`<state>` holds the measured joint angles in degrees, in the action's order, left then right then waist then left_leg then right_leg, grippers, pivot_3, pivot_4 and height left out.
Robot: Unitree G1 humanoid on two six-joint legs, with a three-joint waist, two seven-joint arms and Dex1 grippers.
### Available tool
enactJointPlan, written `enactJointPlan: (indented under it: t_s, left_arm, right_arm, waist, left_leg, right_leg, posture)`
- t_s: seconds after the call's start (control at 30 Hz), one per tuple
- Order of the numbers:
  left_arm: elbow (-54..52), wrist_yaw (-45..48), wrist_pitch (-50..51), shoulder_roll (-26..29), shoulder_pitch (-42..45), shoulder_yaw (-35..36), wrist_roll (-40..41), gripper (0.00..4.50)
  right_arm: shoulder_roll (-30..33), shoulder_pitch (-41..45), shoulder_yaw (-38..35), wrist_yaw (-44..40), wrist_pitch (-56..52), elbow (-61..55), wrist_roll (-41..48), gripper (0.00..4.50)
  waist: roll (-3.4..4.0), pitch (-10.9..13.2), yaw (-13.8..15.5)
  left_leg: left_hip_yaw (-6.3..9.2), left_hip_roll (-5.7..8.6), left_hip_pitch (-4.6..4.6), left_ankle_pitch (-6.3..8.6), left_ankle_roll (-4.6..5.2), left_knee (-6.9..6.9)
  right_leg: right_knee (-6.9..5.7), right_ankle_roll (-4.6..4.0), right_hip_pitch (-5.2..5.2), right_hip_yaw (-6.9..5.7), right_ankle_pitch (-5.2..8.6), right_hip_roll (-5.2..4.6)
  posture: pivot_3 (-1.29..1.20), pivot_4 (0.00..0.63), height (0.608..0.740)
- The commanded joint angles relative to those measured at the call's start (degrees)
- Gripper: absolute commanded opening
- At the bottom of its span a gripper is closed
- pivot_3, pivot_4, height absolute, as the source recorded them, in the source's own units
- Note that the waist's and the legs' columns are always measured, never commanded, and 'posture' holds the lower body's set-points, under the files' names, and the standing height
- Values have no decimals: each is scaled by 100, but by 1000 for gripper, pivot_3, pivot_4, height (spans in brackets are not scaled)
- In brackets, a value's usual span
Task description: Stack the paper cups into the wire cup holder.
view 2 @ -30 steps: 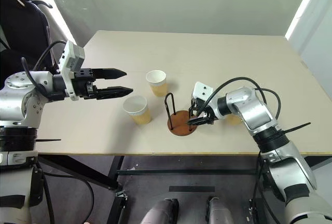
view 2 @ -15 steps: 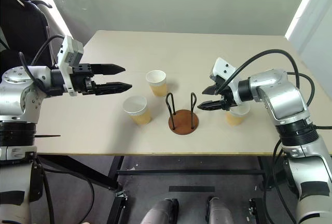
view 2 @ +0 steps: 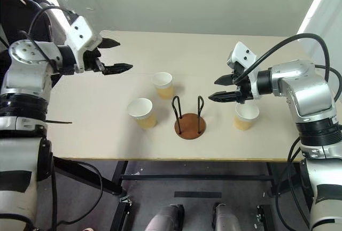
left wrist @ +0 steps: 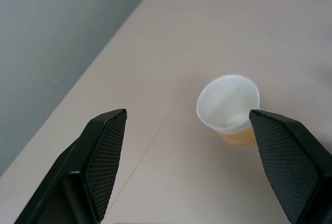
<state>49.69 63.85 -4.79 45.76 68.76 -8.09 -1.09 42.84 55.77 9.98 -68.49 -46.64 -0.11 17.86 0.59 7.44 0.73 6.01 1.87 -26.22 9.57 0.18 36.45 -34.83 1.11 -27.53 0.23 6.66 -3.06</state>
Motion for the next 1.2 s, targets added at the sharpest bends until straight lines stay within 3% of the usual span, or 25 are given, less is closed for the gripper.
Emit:
enactJointPlan:
  t_s: [0.03,0.5,1.2]
  left_arm:
    - [365,16,-621,-83,257,-257,-458,4066]
    - [1966,-726,-1587,-825,985,-727,-1475,4066]
    - [2465,-1806,-1801,-1474,977,-1058,-2266,4066]
  right_arm:
    - [79,141,-183,-17,29,-121,125,2895]
    - [189,190,-241,-25,25,-148,264,2895]
    - [204,237,-199,86,116,-106,252,2895]
  waist:
    - [0,0,7]
    - [-2,1,45]
    - [-2,2,65]
  left_leg:
    - [0,0,-2,4,3,2]
    - [-10,11,-49,42,36,72]
    - [-11,33,-78,39,56,151]
  right_leg:
    - [0,5,0,0,3,-1]
    - [3,40,-15,-3,0,-15]
    - [-11,72,-15,2,-35,-17]
  posture:
    - [0,150,740]
    - [0,150,740]
    - [0,150,740]
